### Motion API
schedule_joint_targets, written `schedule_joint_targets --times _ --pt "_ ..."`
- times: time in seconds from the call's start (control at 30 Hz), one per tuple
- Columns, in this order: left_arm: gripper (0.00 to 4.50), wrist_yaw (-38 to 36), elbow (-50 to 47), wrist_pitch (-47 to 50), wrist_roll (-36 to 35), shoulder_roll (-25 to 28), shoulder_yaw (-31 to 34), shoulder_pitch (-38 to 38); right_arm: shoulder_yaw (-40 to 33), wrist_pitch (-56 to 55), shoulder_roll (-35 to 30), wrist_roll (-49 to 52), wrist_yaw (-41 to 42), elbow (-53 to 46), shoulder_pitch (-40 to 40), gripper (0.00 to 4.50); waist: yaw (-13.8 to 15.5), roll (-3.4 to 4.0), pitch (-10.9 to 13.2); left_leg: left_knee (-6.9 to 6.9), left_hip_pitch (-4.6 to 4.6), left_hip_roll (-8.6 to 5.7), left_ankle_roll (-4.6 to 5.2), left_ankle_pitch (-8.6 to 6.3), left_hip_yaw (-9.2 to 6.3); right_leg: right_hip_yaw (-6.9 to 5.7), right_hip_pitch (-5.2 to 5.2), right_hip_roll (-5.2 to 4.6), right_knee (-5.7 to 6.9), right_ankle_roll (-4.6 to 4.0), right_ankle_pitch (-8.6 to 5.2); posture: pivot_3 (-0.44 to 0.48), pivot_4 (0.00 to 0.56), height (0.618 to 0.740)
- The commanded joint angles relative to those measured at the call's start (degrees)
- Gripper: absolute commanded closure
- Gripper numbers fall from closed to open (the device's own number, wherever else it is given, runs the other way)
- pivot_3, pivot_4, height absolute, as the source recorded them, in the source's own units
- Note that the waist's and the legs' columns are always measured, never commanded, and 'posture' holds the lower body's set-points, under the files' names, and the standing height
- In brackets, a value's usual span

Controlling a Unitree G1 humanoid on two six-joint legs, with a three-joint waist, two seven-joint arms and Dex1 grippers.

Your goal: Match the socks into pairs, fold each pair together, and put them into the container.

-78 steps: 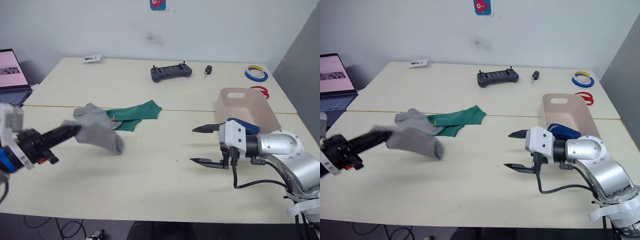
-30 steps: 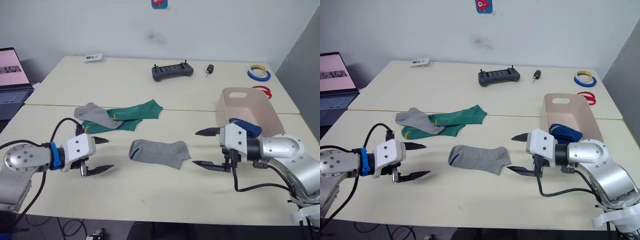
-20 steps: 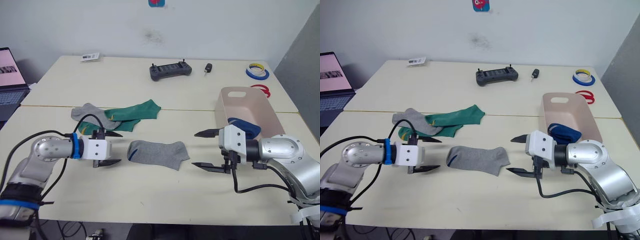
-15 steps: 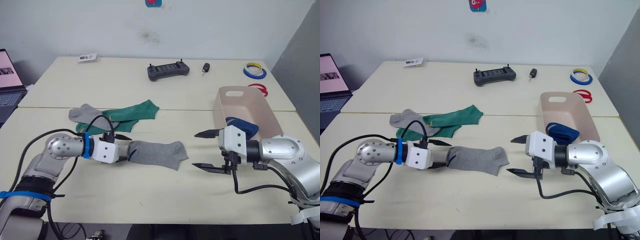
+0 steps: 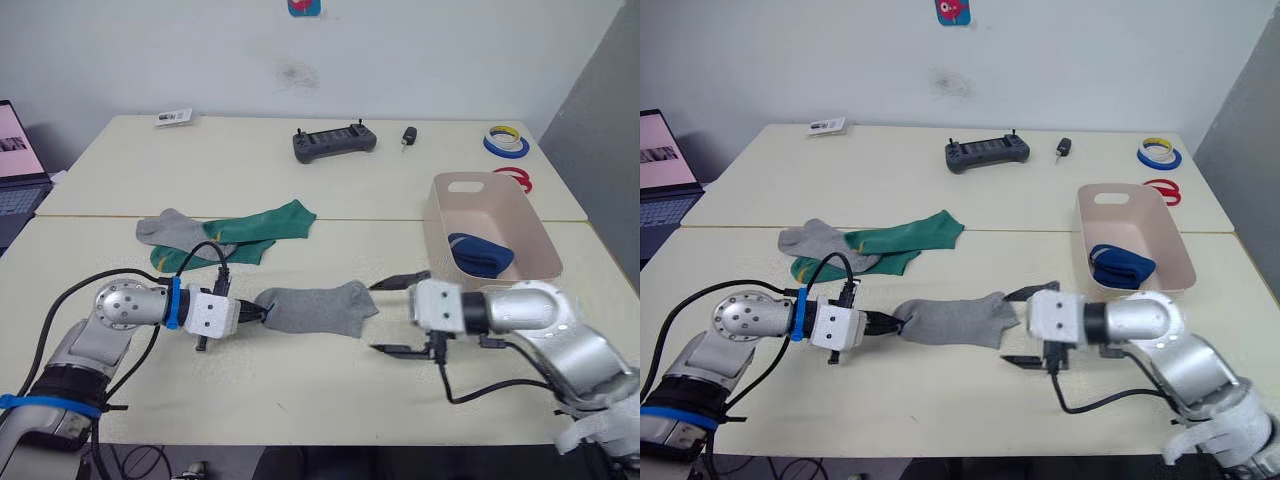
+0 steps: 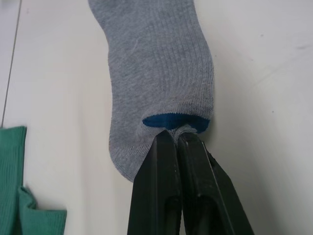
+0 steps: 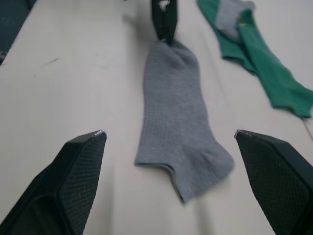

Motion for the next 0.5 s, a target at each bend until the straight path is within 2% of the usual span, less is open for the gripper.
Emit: schedule_joint_targets --times 0.03,0.27,0.37,0.5 --pt "4.44 0.23 -3.95 2.17 -1.99 1.03 2.02 1.41 4.32 -6.27 2.67 -4.45 1.01 4.32 -1.97 0.00 0.06 0.00 0.00 0.01 0.01 0.00 0.01 0.00 0.00 -0.01 0.01 0.00 -0.01 0.00 0.00 0.000 0.150 0.740" --pt "4.44 1.11 -6.56 4.07 -1.67 0.65 2.66 3.08 8.16 -9.01 5.86 -8.48 3.01 13.56 -3.33 0.00 0.28 -0.01 -0.01 0.08 0.00 -0.03 0.01 0.01 -0.03 -0.04 0.04 -0.01 0.01 0.00 0.00 0.000 0.150 0.740" --pt "4.50 1.45 -6.74 3.63 -1.24 0.50 2.71 3.63 7.95 -8.56 6.29 -10.26 3.02 17.43 -4.28 0.64 0.21 -0.01 -0.01 0.09 0.02 -0.02 0.01 0.01 -0.02 -0.02 0.05 -0.01 0.04 -0.01 0.01 0.000 0.150 0.740" --pt "4.50 1.85 -6.67 2.77 -0.58 0.41 2.45 3.83 7.60 -6.63 6.91 -11.25 3.39 19.73 -5.11 2.03 0.17 -0.01 -0.01 0.09 0.03 0.00 0.03 0.02 -0.04 -0.03 0.03 0.00 0.10 -0.02 0.01 0.000 0.150 0.740"
